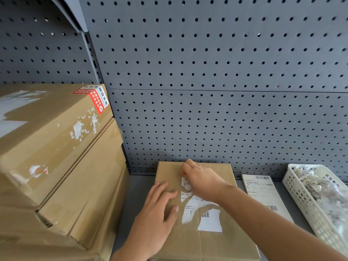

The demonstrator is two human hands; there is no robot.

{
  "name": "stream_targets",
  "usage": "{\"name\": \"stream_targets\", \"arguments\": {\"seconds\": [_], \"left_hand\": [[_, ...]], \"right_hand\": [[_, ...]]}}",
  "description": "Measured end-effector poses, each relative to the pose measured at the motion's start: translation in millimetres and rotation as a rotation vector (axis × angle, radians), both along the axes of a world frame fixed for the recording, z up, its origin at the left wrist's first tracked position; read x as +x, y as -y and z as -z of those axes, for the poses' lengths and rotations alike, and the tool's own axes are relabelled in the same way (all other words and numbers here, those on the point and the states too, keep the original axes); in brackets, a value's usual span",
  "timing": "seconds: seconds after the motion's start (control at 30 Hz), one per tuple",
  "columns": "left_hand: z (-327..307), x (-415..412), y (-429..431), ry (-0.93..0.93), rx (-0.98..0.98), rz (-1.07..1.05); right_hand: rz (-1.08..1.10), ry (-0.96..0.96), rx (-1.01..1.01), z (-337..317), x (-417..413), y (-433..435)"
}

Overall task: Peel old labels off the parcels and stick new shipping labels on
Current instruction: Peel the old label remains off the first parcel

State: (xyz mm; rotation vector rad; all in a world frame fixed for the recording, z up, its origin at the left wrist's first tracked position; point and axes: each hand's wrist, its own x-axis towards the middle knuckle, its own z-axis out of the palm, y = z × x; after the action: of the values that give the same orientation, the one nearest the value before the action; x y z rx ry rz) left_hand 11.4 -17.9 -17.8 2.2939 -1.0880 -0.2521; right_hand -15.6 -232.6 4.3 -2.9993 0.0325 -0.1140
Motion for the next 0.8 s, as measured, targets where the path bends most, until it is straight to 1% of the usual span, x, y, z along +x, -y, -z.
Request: {"name": "stream_targets", "arguments": {"seconds": [0.07,0.17,0.3,0.43,0.5,0.67,0.73,0.8], "left_hand": [[0.7,-0.5,0.2,0.001,-0.004,-0.003],[0.4,-1.3,0.2,0.006,-0.002,-0.001],[1.2,-0.7,0.3,0.012,-0.013,-0.002],[2.1,-1.1,0.1,0.012,-0.015,-0.001],[1.8,-1.1,0.3,0.012,-0.015,-0.003],[0.6,-0.9,1.2,0.01,-0.012,-0.009],[1.2,-1.3,1.4,0.004,-0.022,-0.012],[1.2,-1.5,1.5,-0.002,-0.024,-0.018]], "right_hand": [[-0.02,0.03,0.01,1.0,-1.2,2.5],[-0.032,0.025,0.006,-1.7,2.8,4.6],[-0.059,0.006,-0.115,-2.2,10.0,4.3],[-0.074,-0.016,-0.172,-5.4,13.0,-0.8],[-0.057,-0.044,-0.148,-7.2,11.2,-0.8],[0.01,-0.008,0.088,-2.8,1.0,8.3],[0.003,0.012,0.104,-3.5,0.1,9.2],[-0.015,0.007,0.077,-5.1,2.3,7.9]]}}
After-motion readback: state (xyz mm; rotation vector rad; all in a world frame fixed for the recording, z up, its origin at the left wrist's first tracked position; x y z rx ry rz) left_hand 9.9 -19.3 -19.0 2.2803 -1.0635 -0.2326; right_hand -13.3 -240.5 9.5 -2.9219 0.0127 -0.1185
